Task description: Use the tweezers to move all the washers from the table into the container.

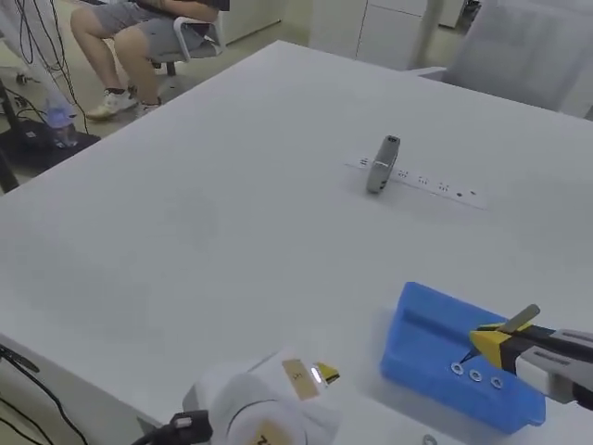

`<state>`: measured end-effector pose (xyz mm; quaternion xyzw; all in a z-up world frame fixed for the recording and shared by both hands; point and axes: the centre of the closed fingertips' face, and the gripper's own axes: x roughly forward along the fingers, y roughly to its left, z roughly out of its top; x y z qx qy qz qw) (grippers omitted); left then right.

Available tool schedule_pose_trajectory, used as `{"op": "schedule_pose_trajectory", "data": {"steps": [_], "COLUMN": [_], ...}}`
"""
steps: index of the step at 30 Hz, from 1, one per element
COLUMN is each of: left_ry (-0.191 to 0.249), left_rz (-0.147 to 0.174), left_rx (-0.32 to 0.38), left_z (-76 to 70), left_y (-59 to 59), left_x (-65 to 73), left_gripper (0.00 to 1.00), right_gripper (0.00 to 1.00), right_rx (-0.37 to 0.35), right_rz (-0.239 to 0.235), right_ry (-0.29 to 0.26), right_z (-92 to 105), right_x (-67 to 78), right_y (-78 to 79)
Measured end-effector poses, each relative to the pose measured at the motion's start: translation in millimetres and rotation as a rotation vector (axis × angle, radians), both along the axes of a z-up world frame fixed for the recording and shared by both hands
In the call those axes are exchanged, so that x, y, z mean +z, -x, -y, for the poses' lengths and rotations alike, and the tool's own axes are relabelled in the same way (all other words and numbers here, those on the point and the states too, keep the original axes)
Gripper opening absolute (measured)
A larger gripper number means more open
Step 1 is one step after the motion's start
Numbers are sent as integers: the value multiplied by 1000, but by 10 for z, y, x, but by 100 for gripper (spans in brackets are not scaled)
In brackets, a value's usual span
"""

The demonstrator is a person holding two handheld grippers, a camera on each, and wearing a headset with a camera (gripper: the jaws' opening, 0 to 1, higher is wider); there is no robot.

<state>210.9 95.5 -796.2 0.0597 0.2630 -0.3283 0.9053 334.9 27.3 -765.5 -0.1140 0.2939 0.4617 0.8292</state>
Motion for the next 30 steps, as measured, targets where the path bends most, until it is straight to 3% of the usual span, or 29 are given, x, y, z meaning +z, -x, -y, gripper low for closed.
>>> {"op": "schedule_pose_trajectory", "data": {"steps": [9,14,22,30], "left_ry": [-2,-2,-2,-1], "left_rz": [-3,-3,-5,-6], "left_rx": [-7,-6,-3,-3], "left_z": [8,7,0,2], "left_y": [10,12,5,10], "left_x": [-7,-2,-9,-4], "left_gripper": [62,61,61,61], "right_gripper": [4,4,4,4], "right_rx": [66,130,149,142], "right_rz": [-3,-38,-89,-154], "right_ry": [-13,-23,-21,14], "right_z": [-103,-200,-252,-191], "right_x": [80,51,-127,-459], "right_y": [255,452,583,672]}}
